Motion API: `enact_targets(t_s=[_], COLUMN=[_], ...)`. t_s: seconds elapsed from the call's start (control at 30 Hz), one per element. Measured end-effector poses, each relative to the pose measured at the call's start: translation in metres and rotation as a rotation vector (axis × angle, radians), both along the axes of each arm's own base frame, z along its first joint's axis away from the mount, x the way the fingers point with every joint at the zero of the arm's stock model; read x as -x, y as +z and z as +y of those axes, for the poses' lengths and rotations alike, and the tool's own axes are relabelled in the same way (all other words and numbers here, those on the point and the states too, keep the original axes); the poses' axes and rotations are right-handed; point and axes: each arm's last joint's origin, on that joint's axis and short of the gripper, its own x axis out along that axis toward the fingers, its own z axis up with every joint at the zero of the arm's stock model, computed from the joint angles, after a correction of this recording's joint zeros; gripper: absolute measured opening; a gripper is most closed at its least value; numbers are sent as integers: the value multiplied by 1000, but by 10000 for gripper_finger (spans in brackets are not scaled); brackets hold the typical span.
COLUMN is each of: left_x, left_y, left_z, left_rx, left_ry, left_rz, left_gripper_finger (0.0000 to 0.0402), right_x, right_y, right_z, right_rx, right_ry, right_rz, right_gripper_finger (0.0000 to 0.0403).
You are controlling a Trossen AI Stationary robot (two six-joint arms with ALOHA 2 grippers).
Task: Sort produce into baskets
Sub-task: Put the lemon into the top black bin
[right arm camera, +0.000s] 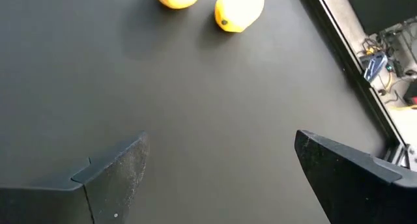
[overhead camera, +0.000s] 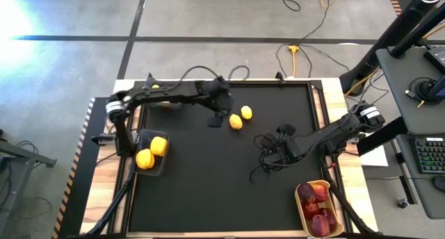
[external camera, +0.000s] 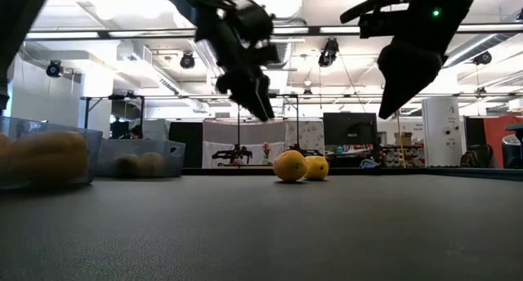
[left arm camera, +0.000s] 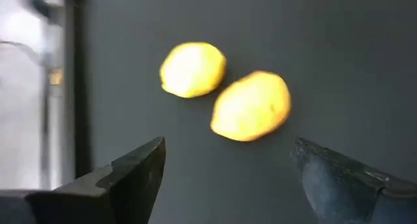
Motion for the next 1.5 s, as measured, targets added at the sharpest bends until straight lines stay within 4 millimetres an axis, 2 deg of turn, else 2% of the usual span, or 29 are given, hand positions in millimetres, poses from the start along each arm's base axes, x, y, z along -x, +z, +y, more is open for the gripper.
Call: enact_targets(t_s=[0.13,0.33,0.63,0.8,0.97,1.03,1.13,1.27,1.37,1.5], left_x=[-21,-58,-88,-97,-95,-89,-77,-46,-14,41], left_y=[-22,-54,-94,-100,-95,-89,-71,-57,-41,-23], left_z=[0,-1,-8,-11,-17,-21,-26,-18,-5,24], left_rx=[-7,-74,-33,4,75,146,199,200,181,117], left_ry=[-119,-248,-271,-219,-169,-181,-187,-124,-21,172], left_rz=[117,191,330,348,345,361,388,474,489,427], left_gripper_finger=[311,311,311,300,236,211,210,210,210,210], right_x=[2,3,6,6,6,8,10,13,13,13], right_y=[0,1,3,3,7,10,17,25,29,29], right_z=[-1,-3,-6,-7,-8,-8,-9,-10,-10,-10], right_rx=[22,88,182,202,234,234,223,207,196,213], right_ry=[-20,-14,14,24,31,28,17,2,-9,-6], right_rz=[7,6,39,43,31,16,-21,-70,-106,-123], right_gripper_finger=[377,377,377,377,377,377,377,377,377,377])
